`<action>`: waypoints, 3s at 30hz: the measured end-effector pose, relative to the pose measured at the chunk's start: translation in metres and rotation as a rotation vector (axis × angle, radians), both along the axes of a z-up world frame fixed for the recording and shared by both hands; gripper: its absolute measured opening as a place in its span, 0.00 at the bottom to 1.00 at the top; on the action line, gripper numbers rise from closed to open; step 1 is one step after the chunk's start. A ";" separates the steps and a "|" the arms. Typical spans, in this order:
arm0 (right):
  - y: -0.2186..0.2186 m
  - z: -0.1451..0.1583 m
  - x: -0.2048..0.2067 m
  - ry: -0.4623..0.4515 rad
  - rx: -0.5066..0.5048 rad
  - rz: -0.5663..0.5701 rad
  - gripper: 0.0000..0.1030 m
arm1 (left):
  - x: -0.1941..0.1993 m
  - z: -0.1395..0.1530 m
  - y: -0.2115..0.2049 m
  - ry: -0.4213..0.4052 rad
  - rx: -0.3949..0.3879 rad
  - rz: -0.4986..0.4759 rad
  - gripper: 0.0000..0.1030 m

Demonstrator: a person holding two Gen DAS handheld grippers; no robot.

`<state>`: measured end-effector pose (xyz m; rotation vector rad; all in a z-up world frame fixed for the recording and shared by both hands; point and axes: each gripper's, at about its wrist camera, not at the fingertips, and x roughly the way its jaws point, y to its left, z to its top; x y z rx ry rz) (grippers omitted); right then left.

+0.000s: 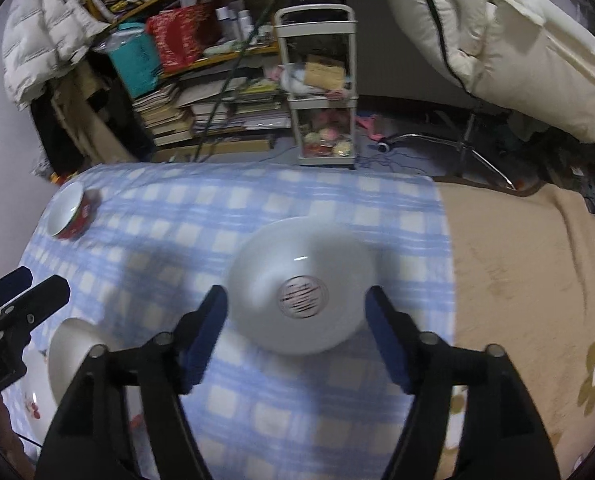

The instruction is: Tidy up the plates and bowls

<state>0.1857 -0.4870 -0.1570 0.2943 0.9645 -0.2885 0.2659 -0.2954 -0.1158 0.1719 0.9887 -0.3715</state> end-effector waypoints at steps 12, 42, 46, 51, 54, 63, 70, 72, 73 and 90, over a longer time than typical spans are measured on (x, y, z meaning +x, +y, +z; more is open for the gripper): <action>-0.054 -0.037 0.006 0.066 0.052 -0.051 0.79 | 0.013 -0.048 -0.085 0.125 0.023 -0.133 0.76; -0.024 -0.063 0.008 0.111 0.284 0.025 0.16 | 0.004 -0.079 -0.070 0.321 -0.018 -0.123 0.13; 0.007 -0.048 0.006 0.085 0.276 0.048 0.16 | 0.001 -0.062 -0.035 0.305 -0.030 -0.079 0.13; 0.045 -0.029 0.003 0.050 0.288 0.093 0.16 | -0.010 -0.037 0.008 0.257 -0.027 -0.053 0.13; 0.070 -0.018 -0.002 0.023 0.302 0.107 0.16 | -0.014 -0.024 0.035 0.234 -0.034 -0.036 0.13; 0.146 -0.009 -0.017 0.019 0.244 0.164 0.17 | -0.032 -0.014 0.112 0.212 -0.114 0.045 0.13; 0.174 -0.024 -0.028 -0.032 0.229 0.182 0.17 | -0.059 -0.035 0.129 0.185 -0.071 0.053 0.13; 0.176 -0.027 -0.029 -0.034 0.222 0.188 0.17 | -0.061 -0.051 0.133 0.238 -0.111 0.066 0.15; 0.176 -0.028 -0.030 -0.038 0.210 0.193 0.17 | -0.061 -0.058 0.135 0.263 -0.137 0.067 0.16; 0.189 -0.056 -0.033 -0.041 0.117 0.190 0.16 | -0.063 -0.072 0.137 0.254 -0.113 0.074 0.15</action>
